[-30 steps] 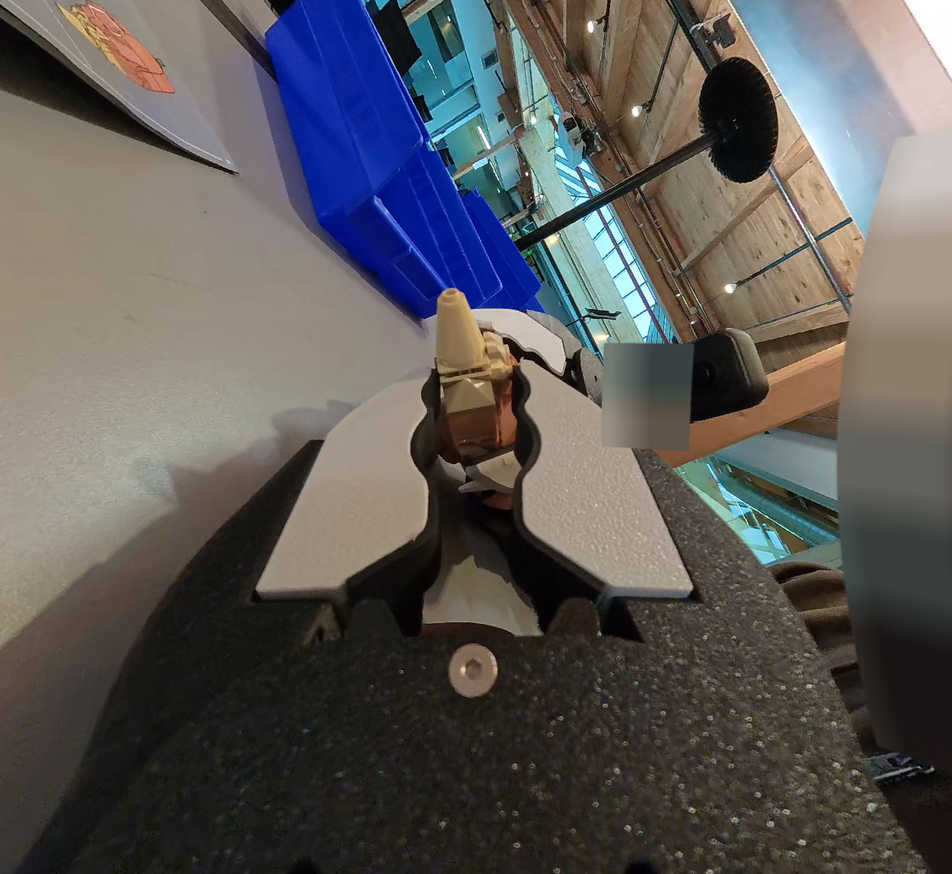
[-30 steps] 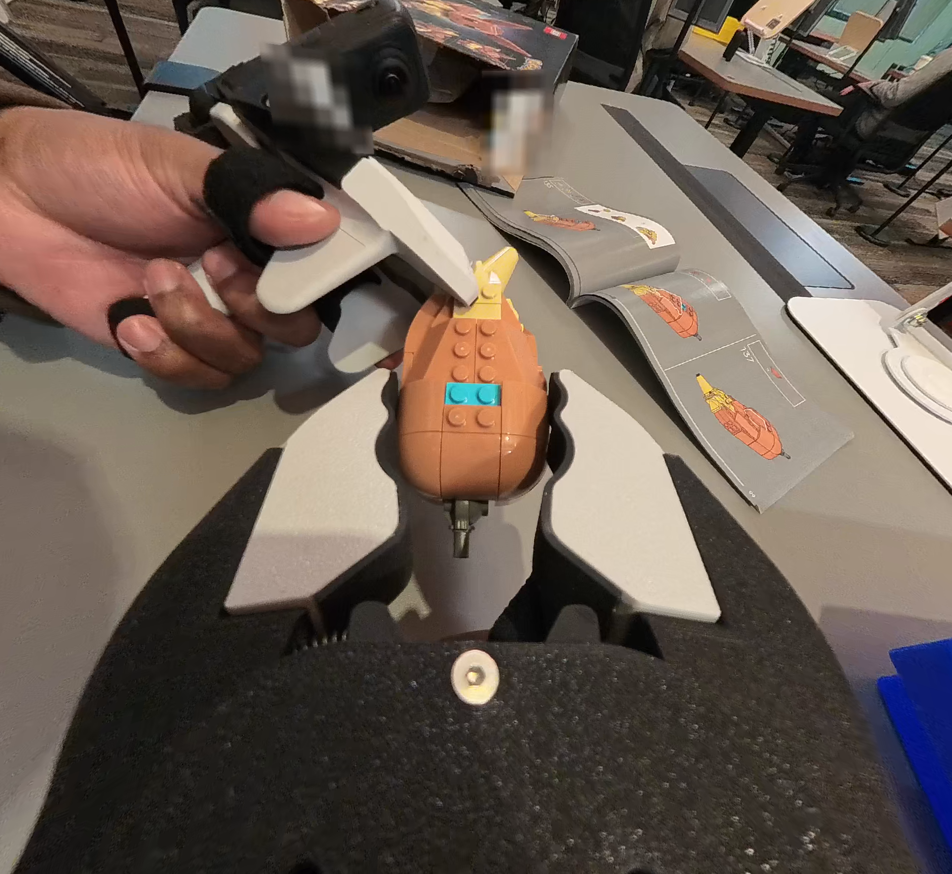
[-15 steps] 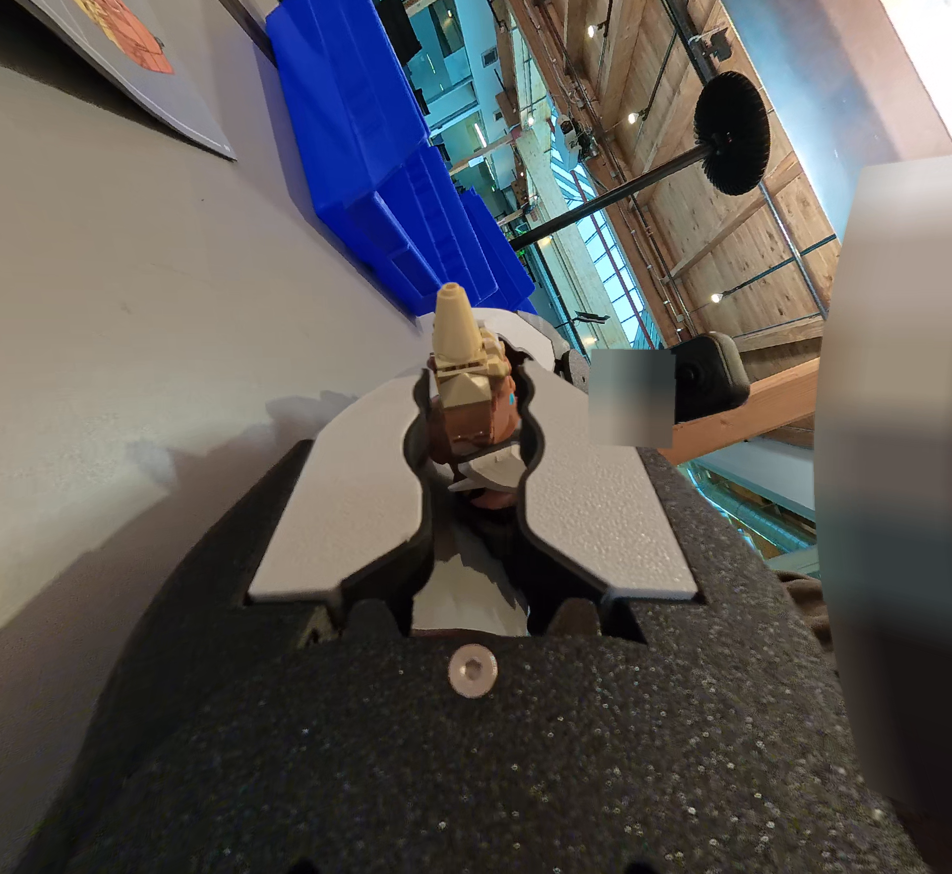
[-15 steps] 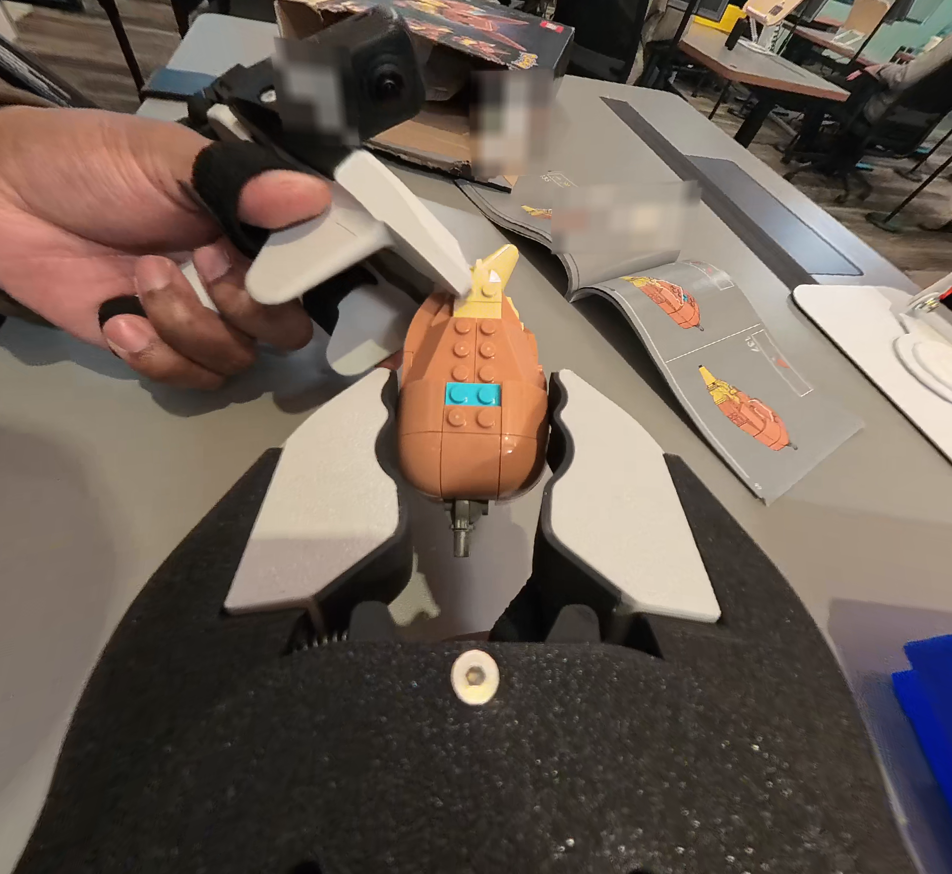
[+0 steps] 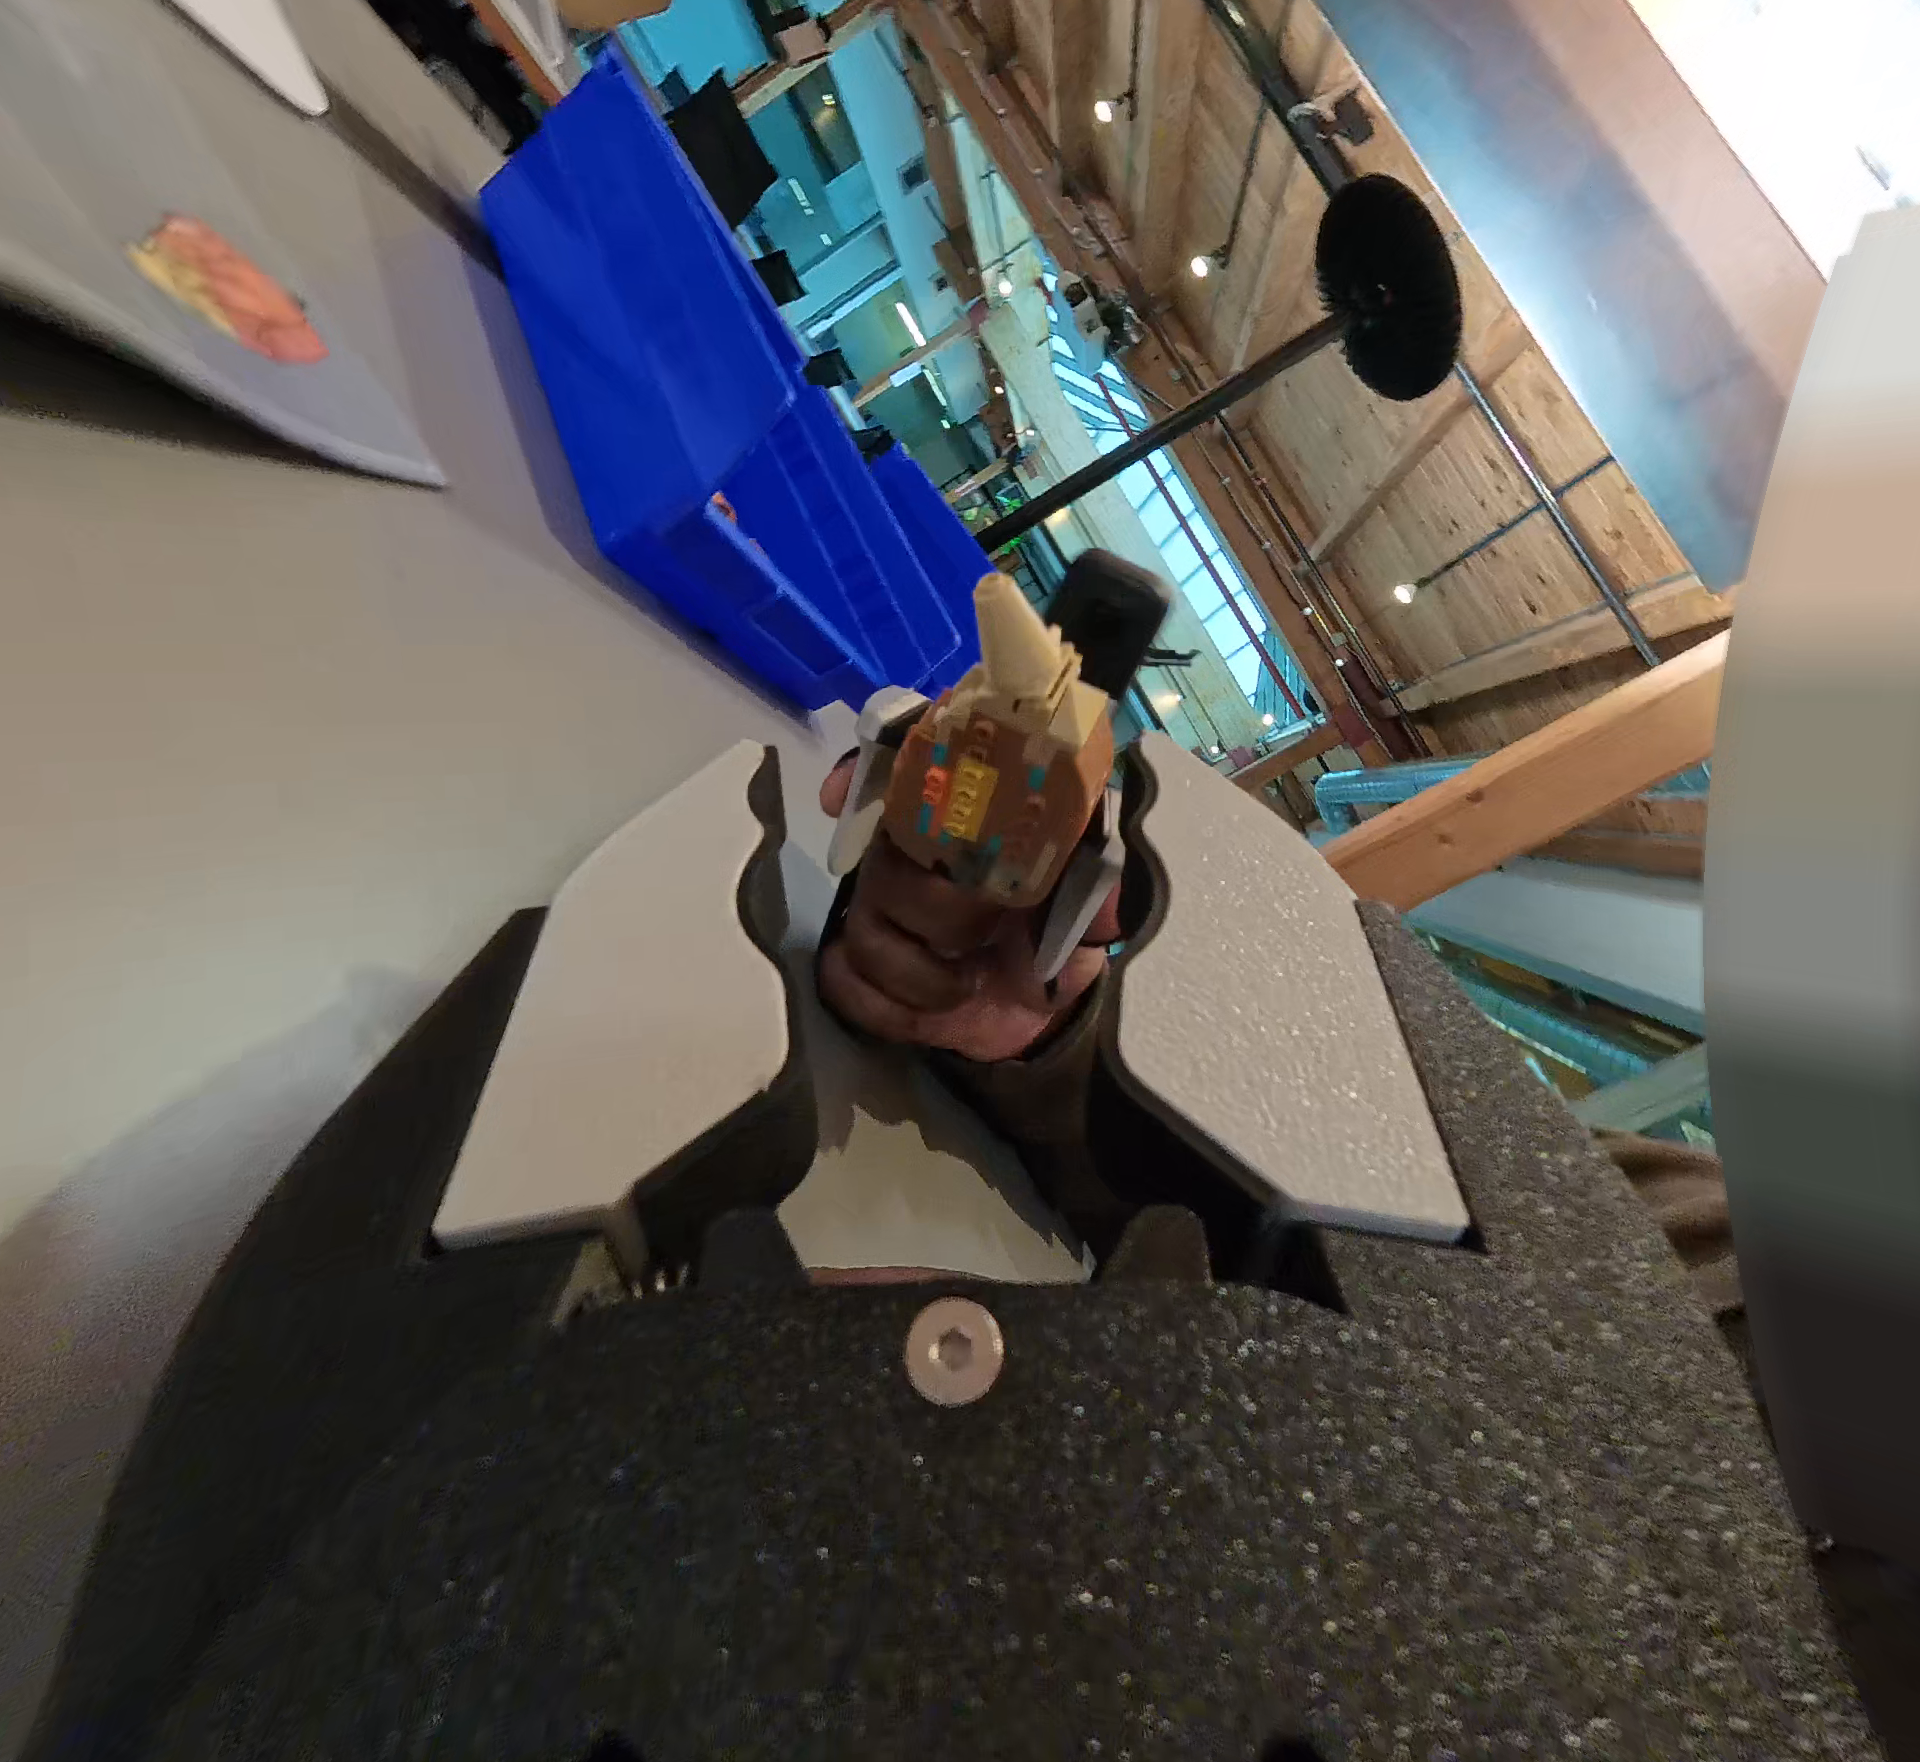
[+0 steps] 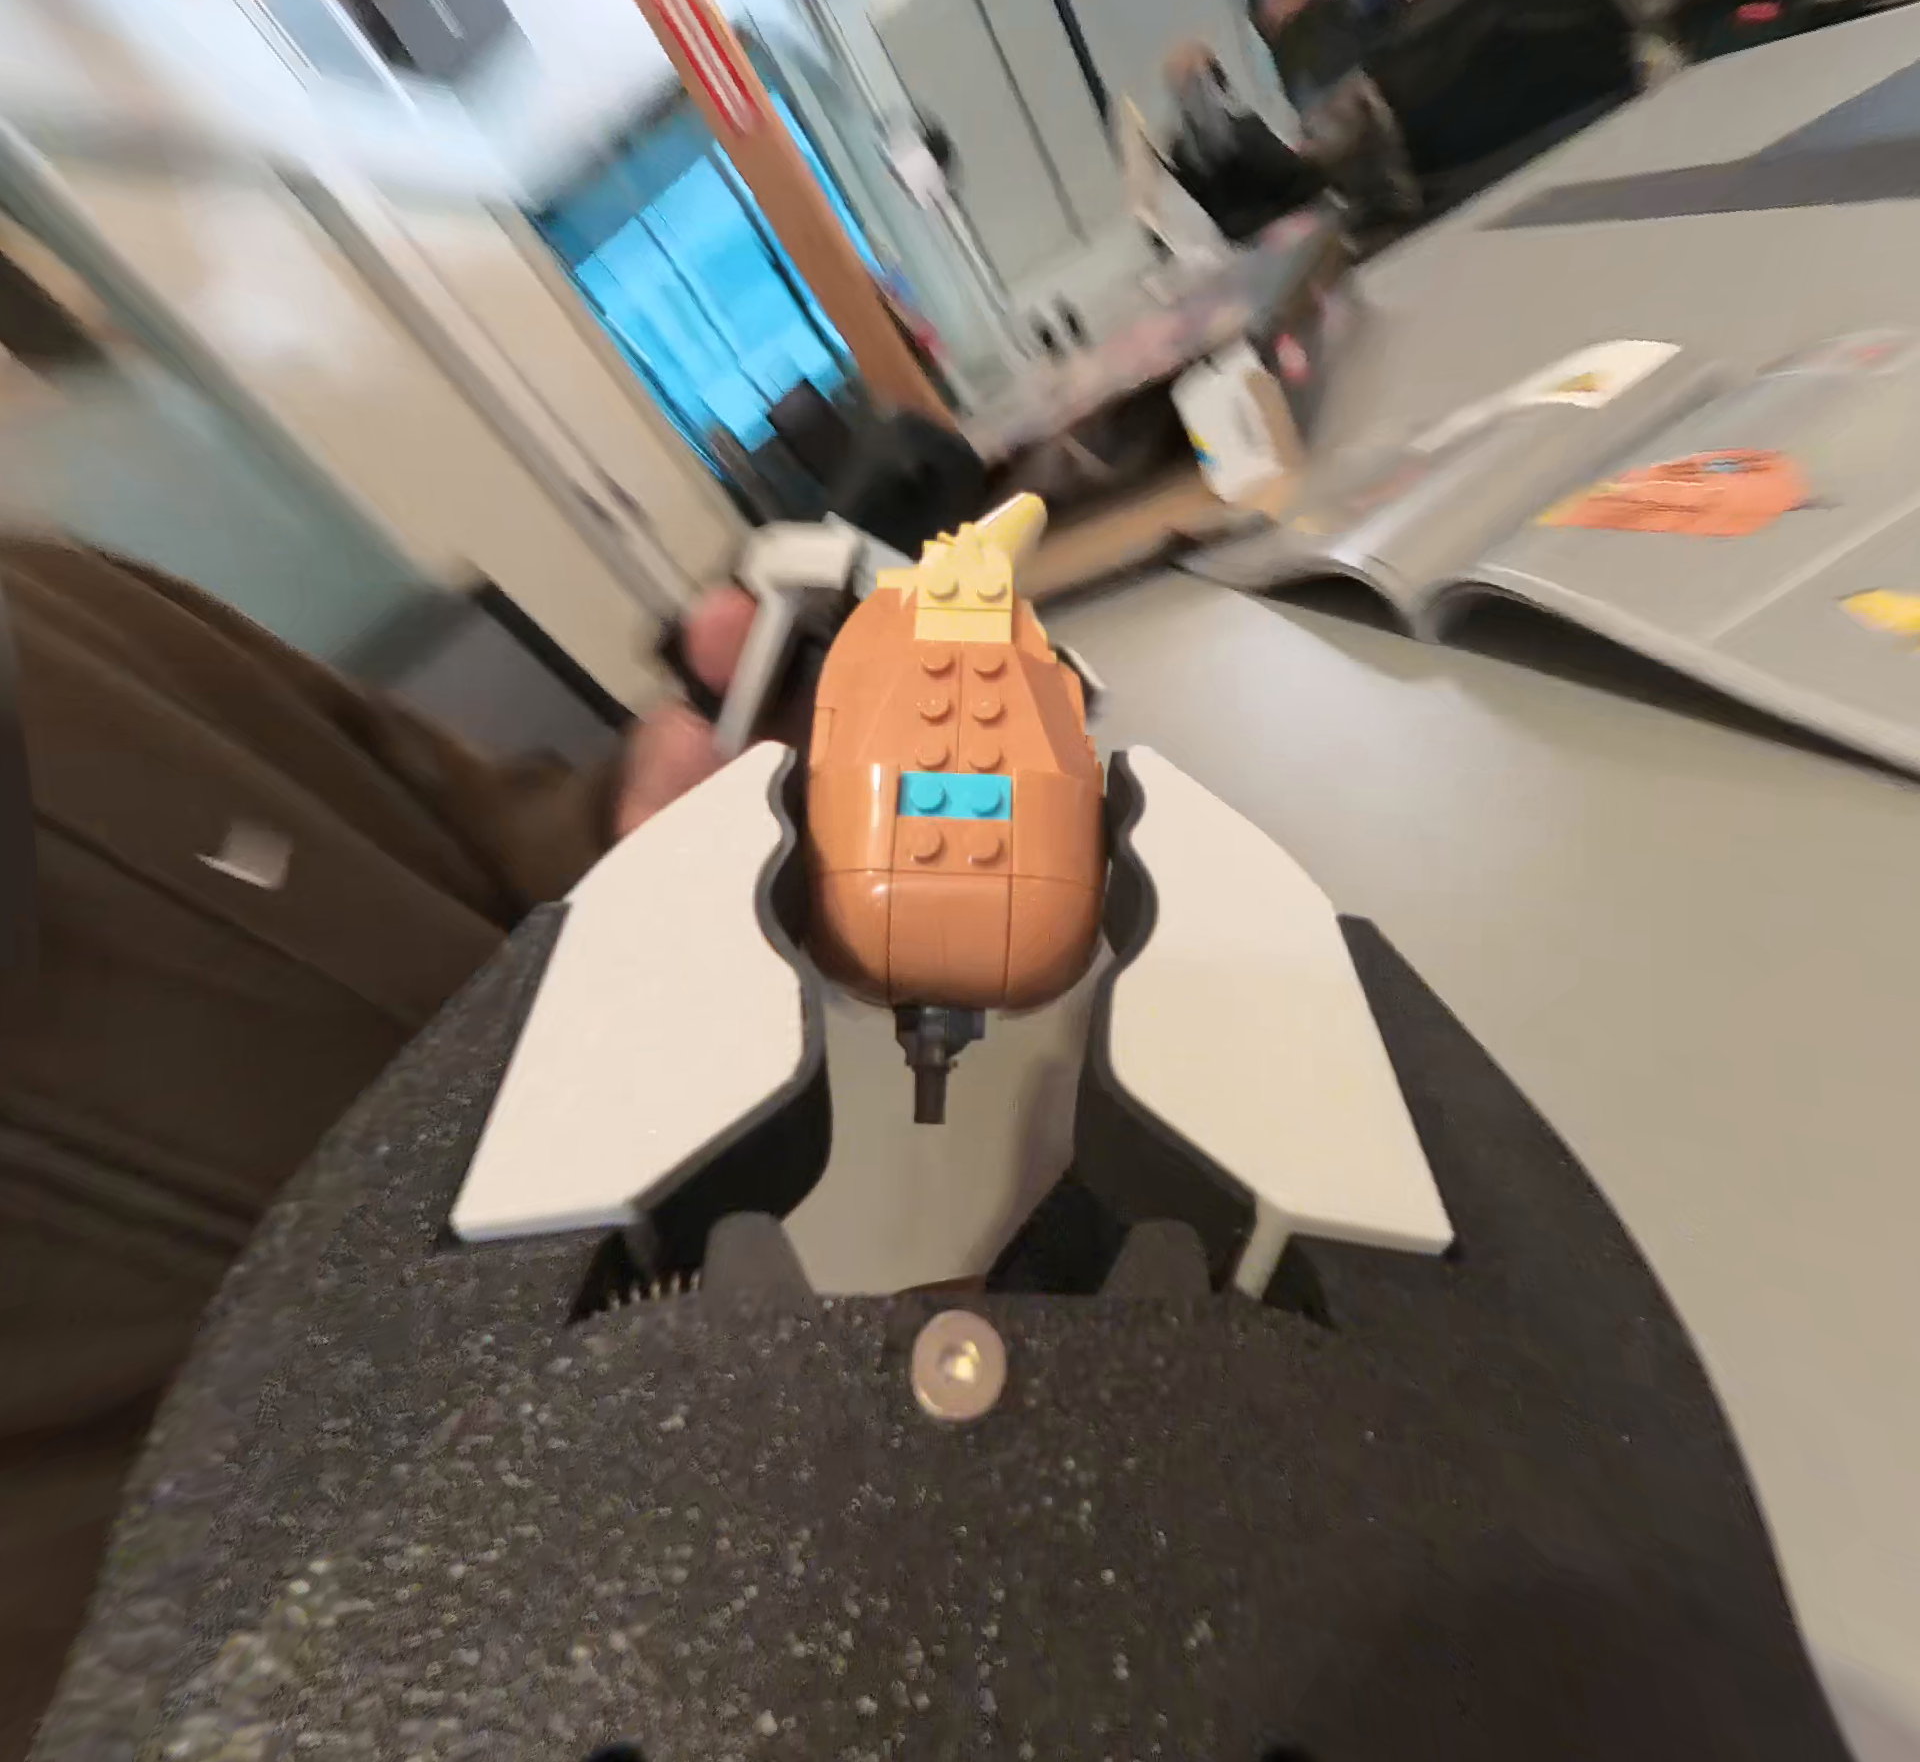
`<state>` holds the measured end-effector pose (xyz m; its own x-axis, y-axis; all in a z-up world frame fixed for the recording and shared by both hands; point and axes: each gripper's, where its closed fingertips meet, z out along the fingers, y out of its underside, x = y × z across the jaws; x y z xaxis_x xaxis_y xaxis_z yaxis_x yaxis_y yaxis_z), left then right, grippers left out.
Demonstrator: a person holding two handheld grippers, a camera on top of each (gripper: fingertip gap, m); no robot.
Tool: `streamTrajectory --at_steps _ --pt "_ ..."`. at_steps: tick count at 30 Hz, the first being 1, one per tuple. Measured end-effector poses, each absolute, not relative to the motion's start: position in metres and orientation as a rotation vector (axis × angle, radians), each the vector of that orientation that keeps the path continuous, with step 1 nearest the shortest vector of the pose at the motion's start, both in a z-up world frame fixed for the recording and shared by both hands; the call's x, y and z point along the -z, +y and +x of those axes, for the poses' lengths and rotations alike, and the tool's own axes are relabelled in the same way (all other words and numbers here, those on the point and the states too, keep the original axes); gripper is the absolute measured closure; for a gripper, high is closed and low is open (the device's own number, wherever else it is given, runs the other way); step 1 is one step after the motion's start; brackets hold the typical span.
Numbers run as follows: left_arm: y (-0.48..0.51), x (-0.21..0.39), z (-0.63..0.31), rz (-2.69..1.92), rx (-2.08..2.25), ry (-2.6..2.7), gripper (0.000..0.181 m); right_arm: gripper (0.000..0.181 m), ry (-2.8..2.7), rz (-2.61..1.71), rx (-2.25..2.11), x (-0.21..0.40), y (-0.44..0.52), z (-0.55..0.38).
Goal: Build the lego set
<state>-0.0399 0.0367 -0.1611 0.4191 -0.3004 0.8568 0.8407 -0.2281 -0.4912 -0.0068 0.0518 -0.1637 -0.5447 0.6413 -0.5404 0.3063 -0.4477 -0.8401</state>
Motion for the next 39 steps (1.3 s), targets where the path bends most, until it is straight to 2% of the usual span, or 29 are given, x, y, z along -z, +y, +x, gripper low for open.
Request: streamTrajectory --at_steps 6,11,16,24,30,33,37,39 --pt "0.034 0.142 -0.041 -1.427 1.033 -0.232 0.118 0.125 -1.324 -1.356 -2.467 0.145 0.054 -0.001" --pt "0.027 0.128 -0.045 -1.474 0.779 0.087 0.111 0.125 -1.327 -1.415 -2.499 0.150 0.049 -0.003" --pt "0.019 0.120 -0.042 -1.410 0.384 0.554 0.116 0.125 -1.415 -1.537 -2.441 0.163 0.041 -0.005" --pt "0.013 0.164 -0.015 -1.357 0.046 1.186 0.121 0.125 -1.729 -1.655 -2.228 0.191 0.025 0.003" --pt "0.019 0.183 -0.006 -1.310 -0.115 1.344 0.120 0.125 -1.805 -1.673 -2.200 0.196 0.021 0.006" --pt "0.021 0.191 -0.004 -1.297 -0.154 1.390 0.129 0.126 -1.837 -1.666 -2.177 0.198 0.019 0.007" --pt "0.024 0.196 -0.002 -1.278 -0.188 1.399 0.151 0.126 -1.871 -1.658 -2.135 0.201 0.017 0.007" --pt "0.024 0.196 -0.002 -1.276 -0.191 1.394 0.152 0.126 -1.879 -1.653 -2.113 0.202 0.017 0.007"
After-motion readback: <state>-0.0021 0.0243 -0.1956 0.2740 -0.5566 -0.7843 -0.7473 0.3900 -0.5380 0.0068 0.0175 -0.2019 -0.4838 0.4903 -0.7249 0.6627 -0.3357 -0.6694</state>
